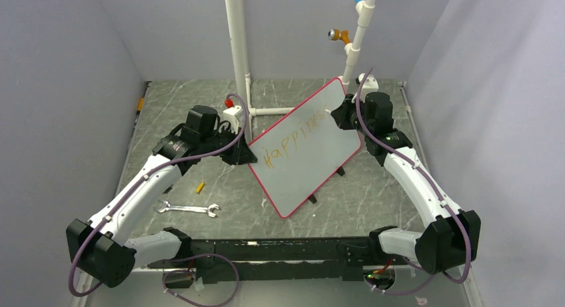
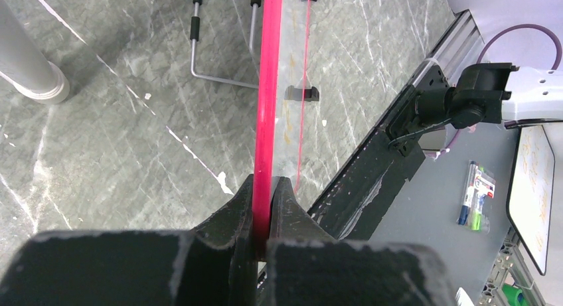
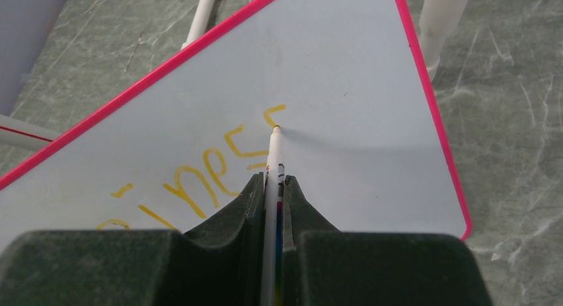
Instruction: Write a sentence on the whiteboard
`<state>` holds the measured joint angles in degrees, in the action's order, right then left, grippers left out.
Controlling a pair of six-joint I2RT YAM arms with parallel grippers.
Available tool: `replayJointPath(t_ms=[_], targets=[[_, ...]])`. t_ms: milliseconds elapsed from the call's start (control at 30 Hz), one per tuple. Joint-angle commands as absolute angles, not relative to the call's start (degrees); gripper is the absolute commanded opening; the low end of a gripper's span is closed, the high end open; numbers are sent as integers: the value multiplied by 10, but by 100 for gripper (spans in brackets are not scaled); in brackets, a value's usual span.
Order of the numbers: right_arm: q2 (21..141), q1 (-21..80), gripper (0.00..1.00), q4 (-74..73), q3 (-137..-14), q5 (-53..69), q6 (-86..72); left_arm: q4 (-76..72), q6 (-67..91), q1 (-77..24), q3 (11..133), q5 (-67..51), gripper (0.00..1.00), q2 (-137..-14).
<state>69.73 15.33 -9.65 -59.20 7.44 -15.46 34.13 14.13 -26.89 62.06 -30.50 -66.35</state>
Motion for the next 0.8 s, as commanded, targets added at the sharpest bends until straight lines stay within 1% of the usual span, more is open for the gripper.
replayJointPath(t_ms=[0, 367, 767], targets=[[689, 153, 0, -88, -588, 51, -148, 334, 7, -263, 621, -143, 0, -664], [707, 150, 0, -105, -601, 13, -134, 335, 7, -264, 620, -141, 0, -662], [701, 151, 0, -115, -579, 40, -142, 335, 7, -264, 620, -140, 0, -663]])
